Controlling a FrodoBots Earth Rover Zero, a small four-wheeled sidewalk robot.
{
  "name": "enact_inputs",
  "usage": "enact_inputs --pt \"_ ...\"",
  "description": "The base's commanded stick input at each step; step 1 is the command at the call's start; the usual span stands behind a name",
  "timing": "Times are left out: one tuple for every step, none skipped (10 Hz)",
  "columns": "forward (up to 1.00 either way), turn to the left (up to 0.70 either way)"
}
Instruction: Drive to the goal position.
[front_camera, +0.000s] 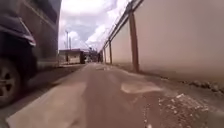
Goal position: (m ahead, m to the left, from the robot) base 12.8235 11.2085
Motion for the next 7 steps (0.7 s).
enact_inputs --pt "0.7 0.04" --pt "0.7 0.04" --pt "0.7 0.04" --pt "0.7 0.04" --pt "0.7 0.39" --pt "0.7 0.39" --pt "0.7 0.37"
